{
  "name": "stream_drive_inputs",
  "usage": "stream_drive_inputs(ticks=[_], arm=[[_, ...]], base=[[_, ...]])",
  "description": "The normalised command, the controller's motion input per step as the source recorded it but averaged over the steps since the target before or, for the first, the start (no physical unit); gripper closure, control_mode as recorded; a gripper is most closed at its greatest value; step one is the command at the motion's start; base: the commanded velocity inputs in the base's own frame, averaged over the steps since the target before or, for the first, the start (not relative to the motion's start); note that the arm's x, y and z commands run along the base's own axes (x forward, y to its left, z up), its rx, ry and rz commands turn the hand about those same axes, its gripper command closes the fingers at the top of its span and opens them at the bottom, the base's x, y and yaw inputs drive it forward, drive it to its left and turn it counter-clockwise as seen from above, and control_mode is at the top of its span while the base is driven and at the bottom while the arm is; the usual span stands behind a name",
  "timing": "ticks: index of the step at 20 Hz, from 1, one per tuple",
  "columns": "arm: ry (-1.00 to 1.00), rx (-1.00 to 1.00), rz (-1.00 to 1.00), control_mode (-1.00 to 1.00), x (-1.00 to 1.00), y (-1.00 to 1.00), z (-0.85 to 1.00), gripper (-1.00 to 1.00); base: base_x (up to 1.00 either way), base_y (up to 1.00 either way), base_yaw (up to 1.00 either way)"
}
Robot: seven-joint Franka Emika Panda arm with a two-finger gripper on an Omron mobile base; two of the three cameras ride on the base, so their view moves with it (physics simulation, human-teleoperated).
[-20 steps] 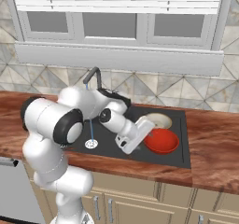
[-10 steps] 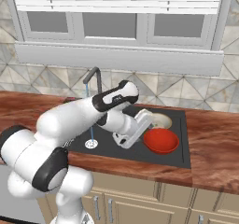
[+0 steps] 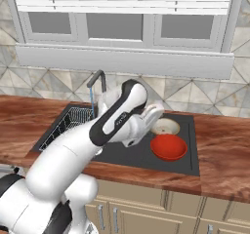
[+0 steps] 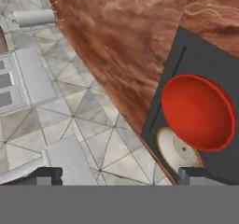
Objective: Rinse each bowl for a few seconds and place them down in the sink or on the counter.
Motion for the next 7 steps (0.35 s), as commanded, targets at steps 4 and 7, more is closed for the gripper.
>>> stream_drive_inputs(ticks=[4, 7], arm=[[-0.16, 0.09, 0.0, -1.0, -0.25, 0.21, 0.95, -1.0], [-0.12, 0.13, 0.0, -1.0, -0.27, 0.25, 0.95, -1.0]], base=[[0.0, 0.0, 0.0], [0.0, 0.0, 0.0]])
